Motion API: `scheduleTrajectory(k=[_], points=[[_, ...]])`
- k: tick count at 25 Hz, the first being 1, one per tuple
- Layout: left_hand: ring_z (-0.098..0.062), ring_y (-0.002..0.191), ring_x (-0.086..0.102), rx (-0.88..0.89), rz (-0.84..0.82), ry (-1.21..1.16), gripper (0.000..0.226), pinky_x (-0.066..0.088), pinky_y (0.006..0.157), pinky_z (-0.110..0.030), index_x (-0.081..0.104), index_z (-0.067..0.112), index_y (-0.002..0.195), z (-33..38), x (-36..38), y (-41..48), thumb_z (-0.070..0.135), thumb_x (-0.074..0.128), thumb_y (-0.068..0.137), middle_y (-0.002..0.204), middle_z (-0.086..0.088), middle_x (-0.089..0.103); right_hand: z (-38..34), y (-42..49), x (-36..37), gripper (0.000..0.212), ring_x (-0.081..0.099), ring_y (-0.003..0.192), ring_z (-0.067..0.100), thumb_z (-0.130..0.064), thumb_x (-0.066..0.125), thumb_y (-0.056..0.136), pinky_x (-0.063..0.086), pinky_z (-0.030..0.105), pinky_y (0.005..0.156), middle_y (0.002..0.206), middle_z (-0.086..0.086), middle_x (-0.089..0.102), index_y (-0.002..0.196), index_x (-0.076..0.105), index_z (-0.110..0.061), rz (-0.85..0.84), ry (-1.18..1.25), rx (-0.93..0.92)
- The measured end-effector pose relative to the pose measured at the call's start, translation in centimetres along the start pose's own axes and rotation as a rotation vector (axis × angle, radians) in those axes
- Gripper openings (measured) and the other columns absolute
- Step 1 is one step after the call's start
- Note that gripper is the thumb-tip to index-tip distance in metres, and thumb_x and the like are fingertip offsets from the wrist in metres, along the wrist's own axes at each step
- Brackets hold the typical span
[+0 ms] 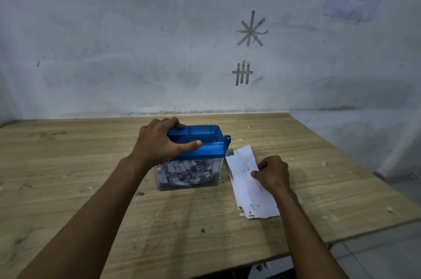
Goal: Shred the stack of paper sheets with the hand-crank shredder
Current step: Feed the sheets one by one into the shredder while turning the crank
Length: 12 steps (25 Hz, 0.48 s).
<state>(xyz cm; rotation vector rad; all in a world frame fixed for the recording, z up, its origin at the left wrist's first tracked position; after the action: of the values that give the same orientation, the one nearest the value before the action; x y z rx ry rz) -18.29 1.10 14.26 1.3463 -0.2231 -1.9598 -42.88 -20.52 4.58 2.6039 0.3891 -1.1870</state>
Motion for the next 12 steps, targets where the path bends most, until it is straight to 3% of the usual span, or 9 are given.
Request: scheduleTrajectory(k=[3, 7, 10, 12], points=[[-0.014, 0.095, 0.058, -0.007, -0.01, -0.005, 0.078, 0.05, 0.091, -0.049, 0.064, 0.033, 0.102, -0.1, 0.2, -0.1, 0.098, 0.051, 0.059, 0.098, 0.018, 0.062, 0.2, 0.0, -0.5, 0.011, 0.055, 0.07, 0.016, -0.009, 0.078, 0.077, 0.043, 0.027, 0.064, 0.076, 0.005, 0.07, 0.079, 0.071, -0.001, 0.031, 0.013, -0.03], [-0.012, 0.094, 0.058, 0.001, -0.046, 0.02, 0.077, 0.05, 0.091, -0.047, 0.061, 0.035, 0.103, 0.1, 0.3, -0.2, 0.098, 0.049, 0.061, 0.098, 0.019, 0.061, 0.7, 0.0, -1.1, 0.012, 0.063, 0.078, 0.02, -0.015, 0.079, 0.084, 0.041, 0.026, 0.066, 0.077, 0.004, 0.069, 0.078, 0.072, -0.005, 0.038, 0.089, -0.039], [-0.008, 0.093, 0.058, -0.007, -0.107, 0.067, 0.082, 0.047, 0.094, -0.044, 0.059, 0.037, 0.109, 0.1, 0.2, -0.1, 0.1, 0.043, 0.06, 0.101, 0.019, 0.061, 0.6, 0.1, -1.6, 0.03, 0.058, 0.064, 0.016, -0.016, 0.07, 0.092, 0.039, 0.026, 0.056, 0.066, 0.006, 0.063, 0.068, 0.062, 0.0, 0.013, 0.113, -0.055], [-0.007, 0.094, 0.056, -0.008, -0.139, 0.122, 0.088, 0.038, 0.096, -0.039, 0.058, 0.036, 0.114, 0.4, 0.1, 0.0, 0.101, 0.037, 0.059, 0.103, 0.019, 0.06, 0.8, 0.6, -2.2, 0.028, 0.05, 0.062, 0.016, -0.013, 0.064, 0.094, 0.035, 0.026, 0.055, 0.067, 0.008, 0.056, 0.072, 0.056, 0.003, -0.005, 0.168, -0.03]])
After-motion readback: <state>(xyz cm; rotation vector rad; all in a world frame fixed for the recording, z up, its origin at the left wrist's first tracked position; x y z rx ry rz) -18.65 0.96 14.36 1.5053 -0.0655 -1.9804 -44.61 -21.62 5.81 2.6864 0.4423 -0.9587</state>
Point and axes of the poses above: each hand's wrist, its own y-axis towards the middle knuckle, its own x-axis out of the palm, z = x × y, the point moved 8 cm from there along y, towards the middle knuckle
